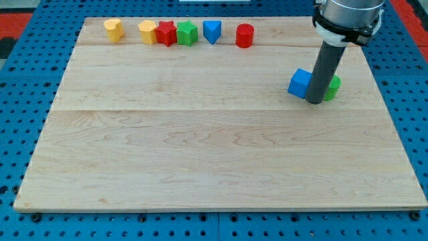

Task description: Move your arm closer to the red circle

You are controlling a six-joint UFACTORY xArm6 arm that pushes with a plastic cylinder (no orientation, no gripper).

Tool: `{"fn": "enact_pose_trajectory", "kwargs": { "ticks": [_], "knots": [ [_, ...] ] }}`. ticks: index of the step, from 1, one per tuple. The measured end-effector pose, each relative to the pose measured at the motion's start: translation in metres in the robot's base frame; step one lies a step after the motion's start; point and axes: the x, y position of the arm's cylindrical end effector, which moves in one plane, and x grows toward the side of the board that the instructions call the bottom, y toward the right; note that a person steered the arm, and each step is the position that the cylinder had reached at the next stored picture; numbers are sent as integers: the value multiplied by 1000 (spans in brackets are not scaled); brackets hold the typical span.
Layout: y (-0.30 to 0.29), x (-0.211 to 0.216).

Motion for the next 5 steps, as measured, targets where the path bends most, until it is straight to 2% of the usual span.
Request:
{"fn": "enact_pose_trajectory", "kwargs": {
  "ticks": [1, 2, 3, 4, 5],
  "knots": [
    [-3, 17],
    [-84, -16],
    [-96, -76],
    [5, -102],
    [-9, -188]
  ]
}}
